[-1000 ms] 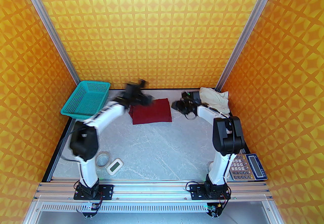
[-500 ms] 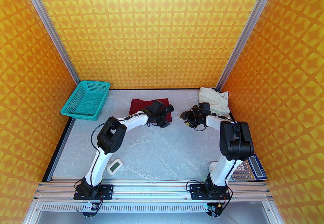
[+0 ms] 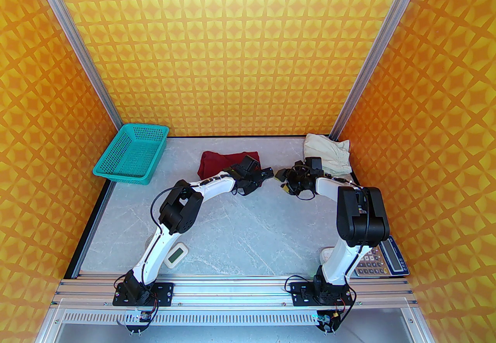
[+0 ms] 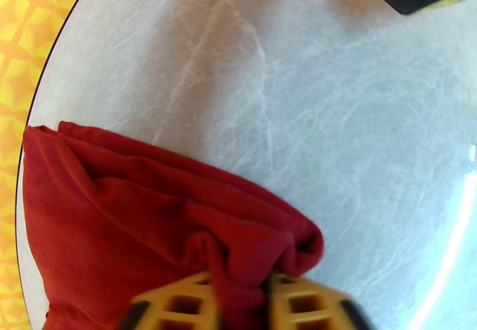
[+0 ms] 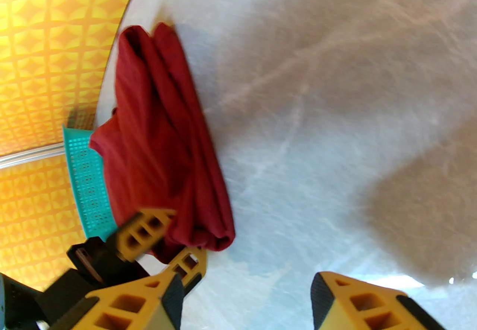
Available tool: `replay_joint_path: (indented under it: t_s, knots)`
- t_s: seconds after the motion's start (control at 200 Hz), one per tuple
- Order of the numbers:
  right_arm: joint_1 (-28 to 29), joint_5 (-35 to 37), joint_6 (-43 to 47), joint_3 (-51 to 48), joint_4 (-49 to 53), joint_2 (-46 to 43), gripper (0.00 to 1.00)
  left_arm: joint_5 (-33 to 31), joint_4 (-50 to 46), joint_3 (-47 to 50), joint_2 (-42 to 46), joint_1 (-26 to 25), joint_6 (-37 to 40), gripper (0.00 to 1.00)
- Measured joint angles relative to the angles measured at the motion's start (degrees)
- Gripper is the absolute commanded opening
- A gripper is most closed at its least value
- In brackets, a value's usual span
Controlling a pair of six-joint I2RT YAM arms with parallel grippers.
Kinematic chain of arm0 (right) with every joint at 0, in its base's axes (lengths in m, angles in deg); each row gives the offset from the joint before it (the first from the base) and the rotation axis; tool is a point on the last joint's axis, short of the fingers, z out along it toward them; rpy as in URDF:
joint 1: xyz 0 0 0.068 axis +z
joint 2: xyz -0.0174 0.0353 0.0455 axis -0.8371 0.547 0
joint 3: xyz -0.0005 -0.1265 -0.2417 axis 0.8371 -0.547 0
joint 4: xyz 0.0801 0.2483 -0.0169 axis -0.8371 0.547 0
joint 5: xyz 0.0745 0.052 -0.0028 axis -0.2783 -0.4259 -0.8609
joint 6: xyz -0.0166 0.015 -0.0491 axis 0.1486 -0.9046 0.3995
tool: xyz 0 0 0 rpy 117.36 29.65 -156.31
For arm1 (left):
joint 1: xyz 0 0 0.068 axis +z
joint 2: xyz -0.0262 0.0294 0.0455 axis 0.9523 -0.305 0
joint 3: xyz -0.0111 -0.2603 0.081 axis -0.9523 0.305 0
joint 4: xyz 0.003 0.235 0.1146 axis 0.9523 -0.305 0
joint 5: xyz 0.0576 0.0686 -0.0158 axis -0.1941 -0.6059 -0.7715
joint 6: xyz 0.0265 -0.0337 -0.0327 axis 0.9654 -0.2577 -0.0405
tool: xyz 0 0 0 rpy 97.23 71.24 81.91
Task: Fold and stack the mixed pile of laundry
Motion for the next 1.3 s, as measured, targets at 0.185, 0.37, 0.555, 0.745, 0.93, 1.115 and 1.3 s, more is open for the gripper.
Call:
replay_joint_path:
  t_s: [0.185,0.37,0.555,0.745,0.93,1.115,1.3]
  knots:
    - [1.2,-2.6,-6.4,-0.8,-6.7,1.8,0.8,0.7,2.0,5.2,3.8,0.0,-1.2,0.0]
    - [4.7,-3.6,-13.9,-0.8,-14.8,4.9,0.83,2.0,3.1,8.0,8.0,0.8,-2.7,0.0]
    - [9.2,-5.1,-20.3,0.3,-21.5,9.0,0.83,3.3,5.8,9.9,11.0,1.8,-4.3,0.0]
    - [11.8,-5.7,-26.6,3.0,-28.6,12.5,0.84,4.3,6.9,11.0,11.6,2.3,-5.2,0.0]
    - [13.4,-5.7,-30.9,6.3,-31.8,16.8,0.78,5.2,7.7,12.7,12.6,2.3,-5.5,0.0]
    - [13.6,-5.8,-32.0,10.7,-31.8,20.4,0.58,5.4,9.0,15.8,14.7,2.3,-5.6,0.08]
    - [13.7,-5.6,-22.9,16.5,-21.5,22.3,0.26,6.1,11.0,21.0,18.0,2.3,-6.8,0.54]
